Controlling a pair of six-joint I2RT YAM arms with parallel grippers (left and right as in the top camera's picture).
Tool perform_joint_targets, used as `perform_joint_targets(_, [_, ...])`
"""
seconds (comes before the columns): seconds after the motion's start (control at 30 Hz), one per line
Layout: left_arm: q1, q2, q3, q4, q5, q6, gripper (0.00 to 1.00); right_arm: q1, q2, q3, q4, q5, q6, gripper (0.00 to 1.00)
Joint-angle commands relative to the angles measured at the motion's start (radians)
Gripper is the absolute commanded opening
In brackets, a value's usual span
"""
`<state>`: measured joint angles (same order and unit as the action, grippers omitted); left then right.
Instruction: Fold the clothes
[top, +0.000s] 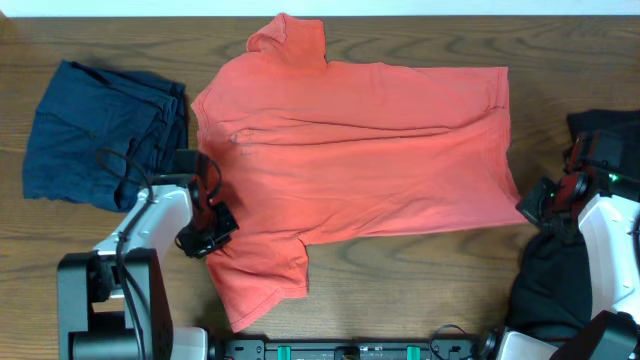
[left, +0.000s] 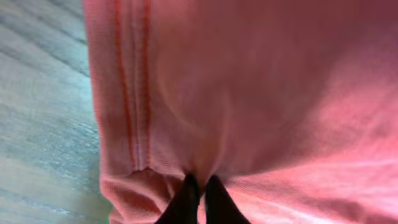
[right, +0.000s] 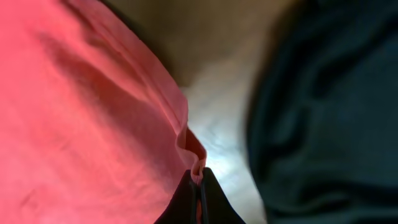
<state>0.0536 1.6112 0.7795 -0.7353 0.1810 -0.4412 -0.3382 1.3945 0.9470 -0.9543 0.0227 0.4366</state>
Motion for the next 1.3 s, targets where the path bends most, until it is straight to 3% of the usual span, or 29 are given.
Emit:
perform_joint_targets(0.0, [0.072, 0.063, -0.040, -0.015, -0.093, -0.023, 0.06, -0.005, 0.006, 0.006, -0.044, 0.083, 0.042, 0.01])
perform_joint_targets(0.23, [0.180, 0.061, -0.011, -0.080, -0.085, 0.041, 0.06, -0.005, 0.006, 0.006, -0.087, 0.108, 0.042, 0.02])
perform_joint_targets(0.33, [0.180, 0.061, 0.013, -0.103, -0.082, 0.075, 0.06, -0.005, 0.006, 0.006, 0.005, 0.068, 0.038, 0.41])
perform_joint_targets(0.4, [0.178, 0.061, 0.029, -0.118, -0.057, 0.108, 0.08, -0.005, 0.006, 0.006, 0.123, -0.035, -0.028, 0.46])
perform_joint_targets(0.57, [0.178, 0.057, 0.079, -0.196, -0.032, 0.156, 0.17, 0.000, 0.011, 0.006, 0.462, -0.331, -0.119, 0.47])
perform_joint_targets(0.6, [0.178, 0.056, 0.090, -0.211, -0.031, 0.161, 0.21, 0.005, 0.015, 0.006, 0.498, -0.339, -0.113, 0.46])
perform_joint_targets(0.8, [0.178, 0.017, 0.163, -0.278, 0.054, 0.227, 0.26, 0.066, 0.150, 0.006, 0.759, -0.325, -0.089, 0.21])
perform_joint_targets(1.0, [0.174, -0.069, 0.209, -0.274, 0.311, 0.361, 0.32, 0.104, 0.401, 0.008, 1.059, -0.284, -0.012, 0.15])
perform_joint_targets(1.17, [0.141, -0.138, 0.209, -0.274, 0.335, 0.405, 0.36, 0.100, 0.561, 0.029, 1.228, -0.280, 0.012, 0.12])
perform_joint_targets(1.27, [0.111, -0.160, 0.209, -0.266, 0.335, 0.405, 0.39, 0.101, 0.639, 0.071, 1.242, -0.282, 0.012, 0.11])
